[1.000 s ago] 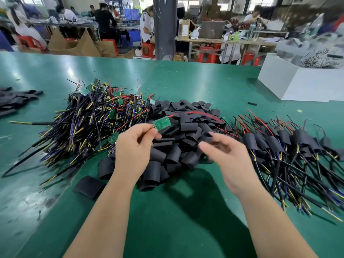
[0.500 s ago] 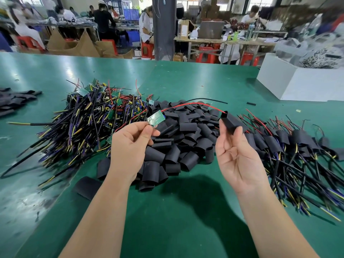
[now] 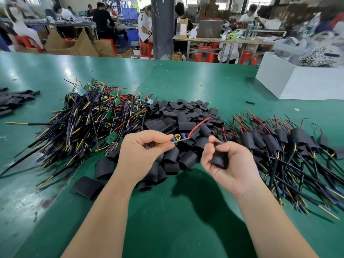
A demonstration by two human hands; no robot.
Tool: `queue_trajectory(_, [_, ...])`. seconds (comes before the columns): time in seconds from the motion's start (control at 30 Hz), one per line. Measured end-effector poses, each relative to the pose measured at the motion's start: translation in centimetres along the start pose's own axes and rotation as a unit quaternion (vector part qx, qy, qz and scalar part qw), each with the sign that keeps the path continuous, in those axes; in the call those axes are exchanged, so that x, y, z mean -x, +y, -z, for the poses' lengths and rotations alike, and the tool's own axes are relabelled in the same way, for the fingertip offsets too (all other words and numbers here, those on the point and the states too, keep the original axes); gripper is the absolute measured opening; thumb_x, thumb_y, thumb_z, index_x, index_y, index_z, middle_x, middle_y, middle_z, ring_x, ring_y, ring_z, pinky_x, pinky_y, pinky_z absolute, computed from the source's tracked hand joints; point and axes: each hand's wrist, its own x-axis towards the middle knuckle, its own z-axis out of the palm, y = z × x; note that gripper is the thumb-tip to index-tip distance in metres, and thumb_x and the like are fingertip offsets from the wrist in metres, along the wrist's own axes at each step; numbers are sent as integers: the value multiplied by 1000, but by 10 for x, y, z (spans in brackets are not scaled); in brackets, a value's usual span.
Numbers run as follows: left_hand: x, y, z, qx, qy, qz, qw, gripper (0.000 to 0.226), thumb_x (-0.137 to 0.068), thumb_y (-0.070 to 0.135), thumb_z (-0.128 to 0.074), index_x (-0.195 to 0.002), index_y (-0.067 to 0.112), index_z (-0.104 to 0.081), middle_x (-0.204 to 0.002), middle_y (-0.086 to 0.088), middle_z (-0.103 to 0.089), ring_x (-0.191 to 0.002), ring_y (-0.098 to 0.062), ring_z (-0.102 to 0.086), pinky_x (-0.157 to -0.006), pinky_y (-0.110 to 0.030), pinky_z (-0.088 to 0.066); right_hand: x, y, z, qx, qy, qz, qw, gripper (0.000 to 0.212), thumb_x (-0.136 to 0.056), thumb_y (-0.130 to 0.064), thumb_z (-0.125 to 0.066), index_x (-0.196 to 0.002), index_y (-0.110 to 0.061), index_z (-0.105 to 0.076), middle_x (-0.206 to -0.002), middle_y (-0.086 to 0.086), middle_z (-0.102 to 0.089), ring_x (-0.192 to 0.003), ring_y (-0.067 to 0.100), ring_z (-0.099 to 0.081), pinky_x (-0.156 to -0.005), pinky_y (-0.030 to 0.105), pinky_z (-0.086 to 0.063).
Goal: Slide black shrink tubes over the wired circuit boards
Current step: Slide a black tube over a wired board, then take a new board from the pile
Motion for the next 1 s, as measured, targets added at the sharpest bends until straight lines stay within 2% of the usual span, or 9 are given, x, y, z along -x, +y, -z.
queue_trajectory(0.13, [4, -2, -7, -63, -58, 1, 996, 41, -67, -8, -79, -74, 32, -77, -78, 7, -74, -76, -9, -69, -74, -20, -54, 2, 10, -2, 135, -60, -60, 987, 38, -54, -8, -63, -92, -6, -63, -63, 6, -45, -39, 12, -27, -40, 21, -25])
queue_trajectory(0.27, [6, -2, -10, -78, -73, 17, 994, 35, -66, -6, -79, -74, 28, -75, -76, 9, -74, -74, -7, -69, -74, -21, -55, -2, 16, -1, 336, -6, 104, 936, 3, -82, -11, -69, -80, -11, -67, -62, 7, -54, -41, 13, -30, -41, 21, -24])
queue_trajectory(0.3, [6, -2, -10, -78, -72, 25, 994, 34, -67, -5, -79, -74, 28, -75, -76, 8, -74, -73, -8, -69, -74, -21, -55, -4, 18, 1, 376, 6, 150, 915, 12, -87, -7, -65, -76, -11, -65, -62, 8, -56, -42, 14, -31, -42, 22, -25])
queue_trajectory(0.5, [3, -3, -3, -42, -80, 83, 992, 28, -78, 1, -74, -76, 29, -78, -63, -1, -69, -50, -6, -56, -49, -15, -44, -1, 18, 3, 406, -46, 243, 880, 10, -92, -4, -60, -83, -9, -63, -61, -2, -58, -46, 13, -36, -48, 23, -32])
queue_trajectory(0.67, [1, -8, -3, -59, -86, 139, 985, 23, -81, 11, -73, -104, 17, -72, -68, 5, -72, -45, -2, -50, -48, -12, -41, -1, 22, 4, 469, -64, 297, 829, 15, -90, -2, -62, -84, -15, -66, -63, -10, -56, -56, 11, -40, -55, 22, -34])
queue_trajectory(0.73, [2, -7, -4, -79, -101, 124, 984, 18, -84, 7, -70, -99, 17, -75, -68, 13, -71, -50, 6, -53, -52, -6, -38, -1, 25, 4, 490, -64, 280, 823, 19, -91, 1, -58, -91, -17, -64, -68, -12, -56, -60, 7, -43, -60, 17, -36])
queue_trajectory(0.83, [2, -5, -2, -114, -82, 93, 986, 24, -84, 8, -70, -85, 32, -75, -75, 16, -73, -66, 5, -63, -62, -8, -43, -5, 23, 4, 400, -19, 135, 906, 29, -91, 5, -44, -97, -20, -58, -79, -1, -53, -64, 10, -40, -61, 23, -32])
queue_trajectory(0.9, [0, -5, 3, -132, -60, 83, 986, 25, -84, 9, -71, -84, 34, -75, -82, 15, -74, -78, -3, -68, -69, -14, -49, -9, 16, 12, 458, 14, 70, 886, 29, -94, -1, -44, -110, -21, -57, -90, 4, -53, -73, 14, -43, -69, 26, -36])
queue_trajectory(1.0, [-2, -3, 11, -134, -46, 77, 987, 28, -84, 8, -70, -84, 36, -75, -84, 17, -74, -83, 1, -68, -72, -9, -47, -9, 9, 18, 506, 43, 91, 857, 44, -96, -8, -53, -135, -24, -41, -114, 4, -57, -102, 21, -54, -99, 31, -39])
